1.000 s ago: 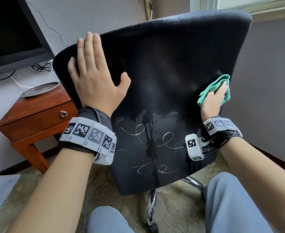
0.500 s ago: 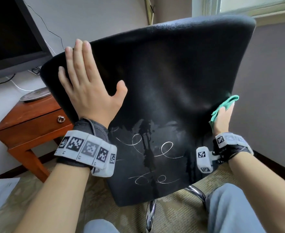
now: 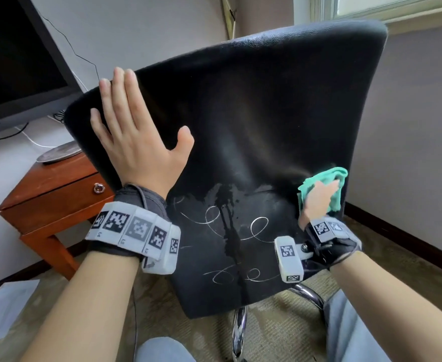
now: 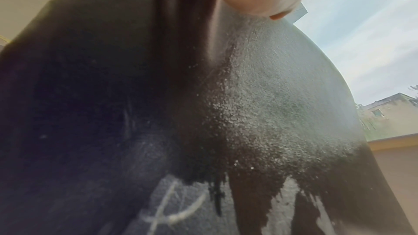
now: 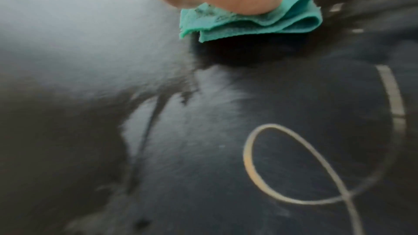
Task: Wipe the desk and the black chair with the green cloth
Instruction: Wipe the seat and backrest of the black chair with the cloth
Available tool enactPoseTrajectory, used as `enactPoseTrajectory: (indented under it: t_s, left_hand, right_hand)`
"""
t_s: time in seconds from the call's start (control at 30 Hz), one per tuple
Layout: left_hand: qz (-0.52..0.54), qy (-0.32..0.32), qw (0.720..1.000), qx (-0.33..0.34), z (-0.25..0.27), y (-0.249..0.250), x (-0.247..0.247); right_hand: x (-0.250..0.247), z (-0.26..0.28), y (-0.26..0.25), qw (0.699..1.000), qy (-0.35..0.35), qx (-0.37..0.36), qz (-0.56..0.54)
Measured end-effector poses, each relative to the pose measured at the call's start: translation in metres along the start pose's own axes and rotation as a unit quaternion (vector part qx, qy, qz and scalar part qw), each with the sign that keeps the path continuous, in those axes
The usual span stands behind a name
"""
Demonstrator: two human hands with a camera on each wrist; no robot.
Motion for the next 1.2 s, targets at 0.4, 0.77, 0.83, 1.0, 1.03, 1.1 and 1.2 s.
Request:
enactPoseTrajectory:
  t_s: [0.4, 0.77, 0.83, 1.0, 1.03, 1.1, 1.2]
  left_hand:
    - [-0.024, 0.029, 0.997, 0.067, -0.001, -0.021, -0.001]
    - [-0.027, 0.056, 0.998, 0.033, 0.0, -0.012, 0.006]
    - [-0.028, 0.052, 0.998, 0.031, 0.0, -0.012, 0.005]
    - [-0.015, 0.023, 0.999, 0.022, 0.001, -0.009, 0.0]
    - [-0.018, 0.013, 1.0, 0.021, 0.002, -0.009, -0.002]
    - [-0.02, -0.003, 1.0, 0.022, 0.003, -0.01, -0.005]
    - [-0.005, -0.021, 1.0, 0.019, 0.003, -0.009, -0.008]
  right_hand:
    - [0.025, 0.013, -0.051, 0.985, 0.032, -0.169, 0.029]
    - [-0.024, -0.021, 0.042, 0.993, 0.117, 0.018, 0.019]
    - [-0.03, -0.02, 0.054, 0.992, 0.119, 0.045, 0.005]
    - [-0.036, -0.022, 0.038, 0.988, 0.096, 0.103, -0.065]
    - [-0.036, -0.025, 0.03, 0.989, 0.076, 0.112, -0.062]
    - [-0.034, -0.031, 0.007, 0.987, 0.014, 0.112, -0.116]
    - [-0.019, -0.029, -0.03, 0.981, -0.001, 0.071, -0.182]
Point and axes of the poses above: each hand's wrist, its own z-axis away from the middle knuckle, its own x-axis out of the palm, y = z × x, the point moved 2 cm from there along -z, towards the middle knuckle, and after that the axes turned 10 degrees about -y, right-handed, at the moved point
